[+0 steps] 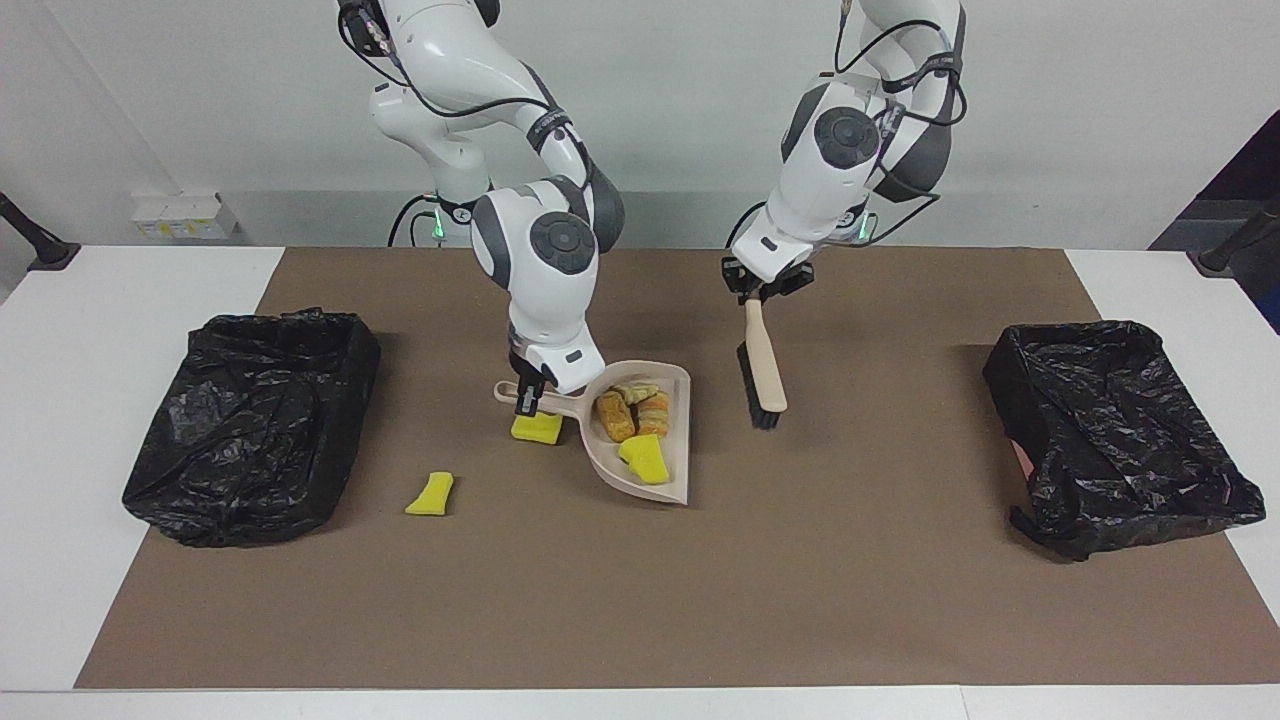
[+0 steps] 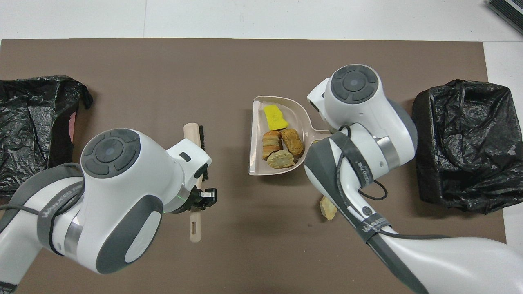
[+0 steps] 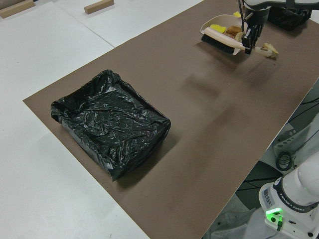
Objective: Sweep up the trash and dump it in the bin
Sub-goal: 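Carry the loaded dustpan with the right gripper to the nearby trash bag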
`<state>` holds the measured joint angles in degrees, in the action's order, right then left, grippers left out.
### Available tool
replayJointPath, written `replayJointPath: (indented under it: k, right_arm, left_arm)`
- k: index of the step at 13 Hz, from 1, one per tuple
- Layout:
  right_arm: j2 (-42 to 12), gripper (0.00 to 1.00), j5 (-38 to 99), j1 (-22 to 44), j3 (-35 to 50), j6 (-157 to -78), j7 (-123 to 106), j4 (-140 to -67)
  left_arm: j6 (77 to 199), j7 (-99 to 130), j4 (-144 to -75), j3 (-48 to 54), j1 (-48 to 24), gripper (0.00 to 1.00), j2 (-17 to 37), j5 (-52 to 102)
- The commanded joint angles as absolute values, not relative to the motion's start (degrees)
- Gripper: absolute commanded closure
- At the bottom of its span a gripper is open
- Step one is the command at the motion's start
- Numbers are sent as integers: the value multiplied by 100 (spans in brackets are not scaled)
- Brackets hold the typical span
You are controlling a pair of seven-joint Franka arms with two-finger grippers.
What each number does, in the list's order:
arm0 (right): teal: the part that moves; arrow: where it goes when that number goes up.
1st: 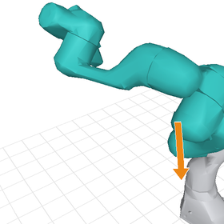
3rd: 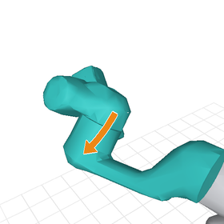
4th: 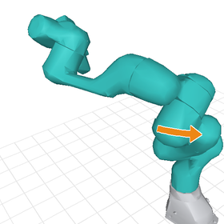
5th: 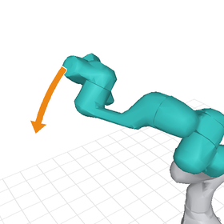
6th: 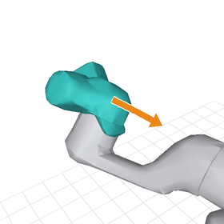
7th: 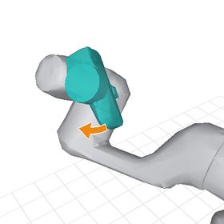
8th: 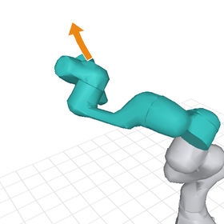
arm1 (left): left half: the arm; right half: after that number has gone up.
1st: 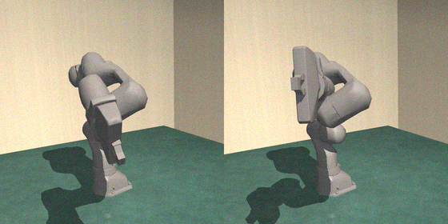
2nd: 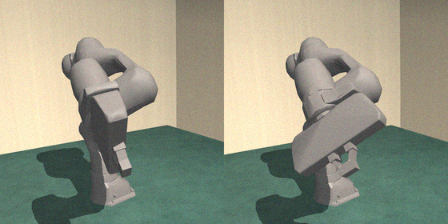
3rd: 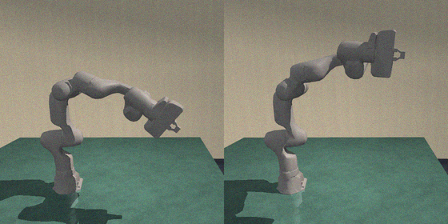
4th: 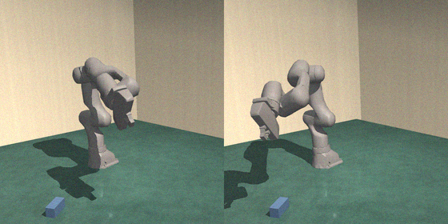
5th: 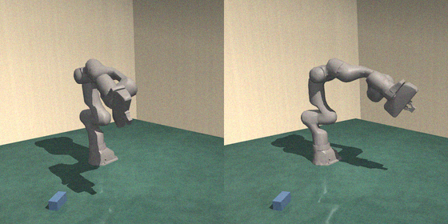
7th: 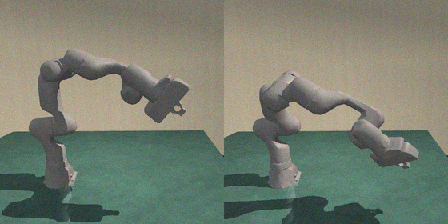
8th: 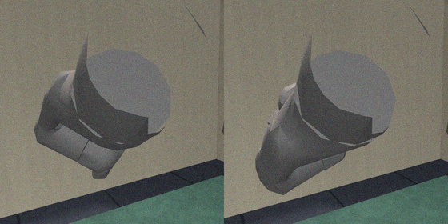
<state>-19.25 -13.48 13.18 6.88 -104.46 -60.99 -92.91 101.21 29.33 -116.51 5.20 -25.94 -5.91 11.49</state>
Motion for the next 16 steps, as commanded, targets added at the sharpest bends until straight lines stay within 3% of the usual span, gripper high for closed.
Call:
replayJointPath:
  k: [1,8,16]
  right_arm:
    - [-1636,100,-907,732,738,-10275,-6958,-9255]
    - [-1556,100,-738,-482,703,-9651,-8689,-8746]
    - [-1406,100,-983,-1897,344,-9509,-11115,-8710]
  left_arm:
    - [10552,3322,-12530,580,-3004,100,-1123,1055]
    - [11942,3656,-13657,598,-3744,100,-905,1081]
    - [12331,3911,-13658,598,-3937,100,-642,1134]
